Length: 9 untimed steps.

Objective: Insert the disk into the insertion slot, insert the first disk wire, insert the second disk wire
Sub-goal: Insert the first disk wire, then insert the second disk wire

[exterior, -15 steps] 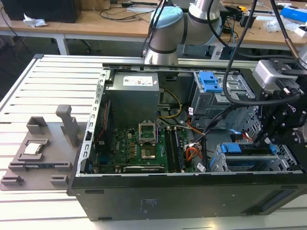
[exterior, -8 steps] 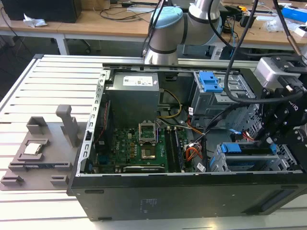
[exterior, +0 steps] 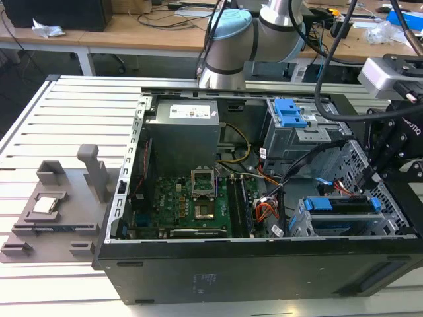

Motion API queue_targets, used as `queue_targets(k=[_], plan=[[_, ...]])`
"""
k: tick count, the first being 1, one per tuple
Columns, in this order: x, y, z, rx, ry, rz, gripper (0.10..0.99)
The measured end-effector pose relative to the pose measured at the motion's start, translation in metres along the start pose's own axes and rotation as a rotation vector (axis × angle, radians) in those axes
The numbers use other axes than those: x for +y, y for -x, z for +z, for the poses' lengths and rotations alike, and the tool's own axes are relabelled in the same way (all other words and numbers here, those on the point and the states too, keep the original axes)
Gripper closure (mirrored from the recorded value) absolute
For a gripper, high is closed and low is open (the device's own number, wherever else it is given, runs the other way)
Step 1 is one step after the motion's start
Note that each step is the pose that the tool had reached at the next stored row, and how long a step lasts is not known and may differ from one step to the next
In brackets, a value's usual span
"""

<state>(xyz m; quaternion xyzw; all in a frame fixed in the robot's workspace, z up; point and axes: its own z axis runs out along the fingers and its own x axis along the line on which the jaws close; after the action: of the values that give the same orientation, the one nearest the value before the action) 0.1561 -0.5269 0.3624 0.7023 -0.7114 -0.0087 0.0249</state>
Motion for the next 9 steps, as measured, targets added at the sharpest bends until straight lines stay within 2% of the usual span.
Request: queue_targets(k=[7, 8, 9], plan=[[0.0000, 0.0001, -0.0003, 0.0001, 0.000, 0.000, 0.980], [0.0000, 0.0001, -0.0003, 0.0000, 0.000, 0.000, 0.973], [0.0000, 0.0001, -0.0003, 0.0000, 0.000, 0.000, 0.914]])
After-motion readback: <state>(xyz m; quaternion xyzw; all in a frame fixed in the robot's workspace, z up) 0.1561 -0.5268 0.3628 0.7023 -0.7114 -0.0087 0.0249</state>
